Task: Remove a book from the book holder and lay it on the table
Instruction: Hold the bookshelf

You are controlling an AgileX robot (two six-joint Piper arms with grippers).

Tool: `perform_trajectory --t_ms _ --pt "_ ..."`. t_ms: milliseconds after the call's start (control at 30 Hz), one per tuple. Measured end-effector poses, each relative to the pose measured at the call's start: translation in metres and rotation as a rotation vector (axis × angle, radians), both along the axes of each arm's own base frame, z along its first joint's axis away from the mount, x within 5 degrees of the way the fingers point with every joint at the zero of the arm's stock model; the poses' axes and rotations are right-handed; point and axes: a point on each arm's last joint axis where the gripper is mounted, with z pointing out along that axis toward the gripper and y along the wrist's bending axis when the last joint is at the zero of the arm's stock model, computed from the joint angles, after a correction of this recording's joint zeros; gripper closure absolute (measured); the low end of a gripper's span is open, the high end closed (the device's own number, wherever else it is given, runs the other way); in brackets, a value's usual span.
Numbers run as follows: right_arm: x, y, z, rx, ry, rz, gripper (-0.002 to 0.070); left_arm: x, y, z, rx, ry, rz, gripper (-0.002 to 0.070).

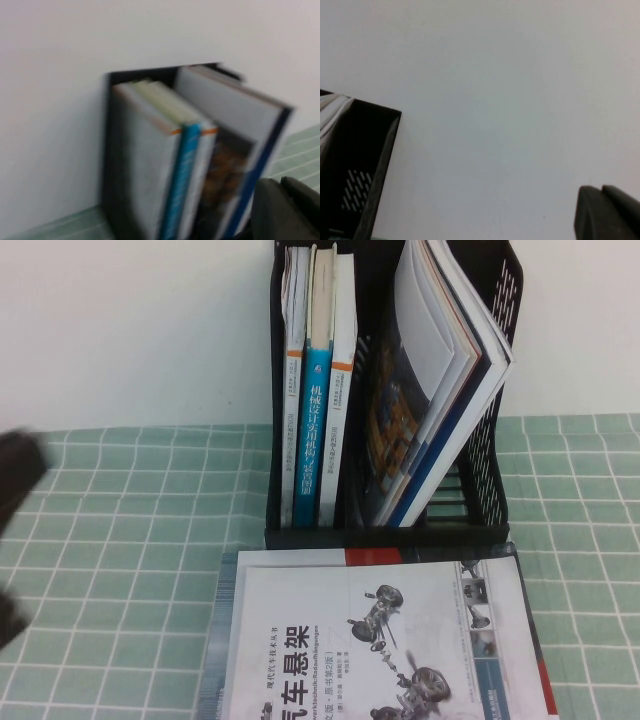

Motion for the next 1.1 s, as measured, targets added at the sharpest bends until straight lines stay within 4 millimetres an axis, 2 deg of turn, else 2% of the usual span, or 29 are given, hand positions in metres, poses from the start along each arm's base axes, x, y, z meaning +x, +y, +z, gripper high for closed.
perform_trajectory --t_ms 67,200,300,400,500,633,767,833,933,1100 --pt "0.009 -0.001 0.002 0.002 -0.019 -0.004 0.0680 0.020 -0.011 0.010 -0.047 -0.018 -0.108 0.0676" --pt "0.025 -0.002 0.004 0.031 -0.079 -0.004 0.0680 0.056 -0.025 0.028 -0.156 -0.091 -0.188 0.0676" --pt "0.035 0.001 0.006 0.040 -0.108 0.034 0.0680 0.074 -0.045 0.039 -0.156 -0.114 -0.219 0.0676" --pt "0.045 0.010 0.009 -0.005 -0.143 0.136 0.0680 0.090 -0.073 0.040 -0.096 -0.103 -0.210 0.0676" --pt "0.056 0.023 0.007 -0.044 -0.155 0.284 0.0680 0.104 -0.109 0.033 -0.057 -0.054 -0.175 0.0676" --pt "0.071 0.034 -0.005 -0.083 -0.065 0.419 0.0680 0.120 -0.159 0.016 0.007 0.024 -0.101 0.0676" --pt "0.083 0.040 -0.018 -0.093 0.017 0.495 0.0680 0.117 -0.210 -0.004 0.012 0.105 -0.202 0.0676" --pt "0.087 0.043 -0.021 -0.083 0.029 0.538 0.0680 0.115 -0.229 -0.012 -0.019 0.156 -0.263 0.0676" --pt "0.092 0.045 -0.025 -0.079 0.046 0.571 0.0680 0.121 -0.245 -0.018 -0.065 0.207 -0.284 0.0676" --pt "0.099 0.045 -0.032 -0.108 0.082 0.564 0.0680 0.142 -0.264 -0.030 -0.084 0.248 -0.240 0.0676"
